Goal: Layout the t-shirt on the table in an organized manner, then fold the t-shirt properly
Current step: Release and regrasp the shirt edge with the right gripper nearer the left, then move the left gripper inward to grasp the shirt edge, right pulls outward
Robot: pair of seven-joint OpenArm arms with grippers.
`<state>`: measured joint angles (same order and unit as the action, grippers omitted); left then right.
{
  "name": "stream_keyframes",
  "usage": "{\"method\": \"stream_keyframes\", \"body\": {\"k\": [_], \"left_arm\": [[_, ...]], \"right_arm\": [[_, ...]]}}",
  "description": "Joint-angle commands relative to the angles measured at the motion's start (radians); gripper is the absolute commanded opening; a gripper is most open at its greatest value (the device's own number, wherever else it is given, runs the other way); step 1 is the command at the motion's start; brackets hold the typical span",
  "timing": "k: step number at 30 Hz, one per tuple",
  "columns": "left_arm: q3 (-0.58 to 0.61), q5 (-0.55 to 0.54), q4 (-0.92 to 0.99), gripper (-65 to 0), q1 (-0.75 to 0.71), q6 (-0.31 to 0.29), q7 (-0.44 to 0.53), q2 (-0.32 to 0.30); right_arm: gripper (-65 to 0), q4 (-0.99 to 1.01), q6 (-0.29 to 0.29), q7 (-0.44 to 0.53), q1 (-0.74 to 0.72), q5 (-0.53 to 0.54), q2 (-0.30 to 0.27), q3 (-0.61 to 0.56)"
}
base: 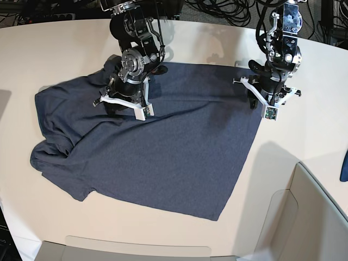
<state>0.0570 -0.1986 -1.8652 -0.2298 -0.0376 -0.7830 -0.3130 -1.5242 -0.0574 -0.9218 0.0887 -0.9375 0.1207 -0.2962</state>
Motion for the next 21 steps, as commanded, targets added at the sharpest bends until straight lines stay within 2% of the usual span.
{"method": "stream_keyframes", "body": {"k": [1,6,18,21], "left_arm": [[-0.006,0.000,-0.017,-45.1,0.007,0.002,0.018,-0.008],[-0.006,0.000,-0.017,-45.1,0.007,0.002,0.018,-0.008],[0.007,0.000,-0.026,-45.3,0.007,0.000,0.018,-0.010],[0.065,0.006,-0.069,-50.1,0.011,-0.003,0.004,-0.013]], "right_arm": [[-41.0,-0.008,0.006,-0.032,0.000,0.010,-0.002,0.022],[-41.0,-0.008,0.009,-0.032,0.004,0.013,-0.017,0.079],[-41.0,-0.006,0.011,-0.030,0.021,0.016,-0.026,0.090],[-41.0,-0.003,0.011,-0.030,0.029,0.016,-0.023,0.088]]}}
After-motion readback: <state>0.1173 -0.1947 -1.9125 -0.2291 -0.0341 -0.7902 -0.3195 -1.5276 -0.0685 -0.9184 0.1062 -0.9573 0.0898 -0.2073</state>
